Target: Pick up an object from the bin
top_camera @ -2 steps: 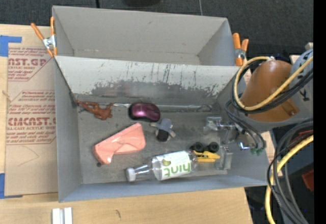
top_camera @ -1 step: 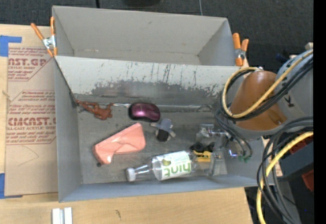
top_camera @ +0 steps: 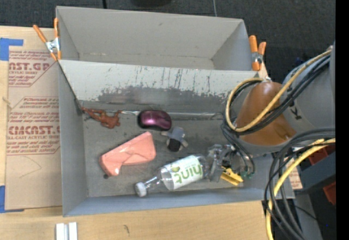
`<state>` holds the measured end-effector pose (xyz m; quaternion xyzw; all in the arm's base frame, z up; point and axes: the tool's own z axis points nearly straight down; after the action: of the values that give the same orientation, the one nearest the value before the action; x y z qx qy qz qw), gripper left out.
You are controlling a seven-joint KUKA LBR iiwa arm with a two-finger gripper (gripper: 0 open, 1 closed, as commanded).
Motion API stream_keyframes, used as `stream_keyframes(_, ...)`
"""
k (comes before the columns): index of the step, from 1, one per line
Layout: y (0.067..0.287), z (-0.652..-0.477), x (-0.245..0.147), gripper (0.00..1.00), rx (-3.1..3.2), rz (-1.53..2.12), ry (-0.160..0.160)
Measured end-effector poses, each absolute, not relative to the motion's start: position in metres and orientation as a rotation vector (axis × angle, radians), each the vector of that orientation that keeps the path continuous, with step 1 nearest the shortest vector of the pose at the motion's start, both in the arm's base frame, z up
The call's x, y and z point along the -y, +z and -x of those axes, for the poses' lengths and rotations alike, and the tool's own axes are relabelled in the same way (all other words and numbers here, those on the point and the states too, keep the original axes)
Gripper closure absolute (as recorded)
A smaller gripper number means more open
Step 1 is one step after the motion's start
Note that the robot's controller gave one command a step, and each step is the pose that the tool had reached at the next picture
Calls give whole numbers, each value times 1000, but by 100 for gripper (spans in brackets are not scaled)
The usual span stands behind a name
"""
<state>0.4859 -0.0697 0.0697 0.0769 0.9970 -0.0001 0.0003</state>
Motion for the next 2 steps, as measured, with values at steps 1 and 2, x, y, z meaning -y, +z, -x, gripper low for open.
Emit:
stream_keyframes(1,70,-486,70,100,-3132,-242,-1)
stream_keyframes(2,128,-496,64,100,-3139,-228,2)
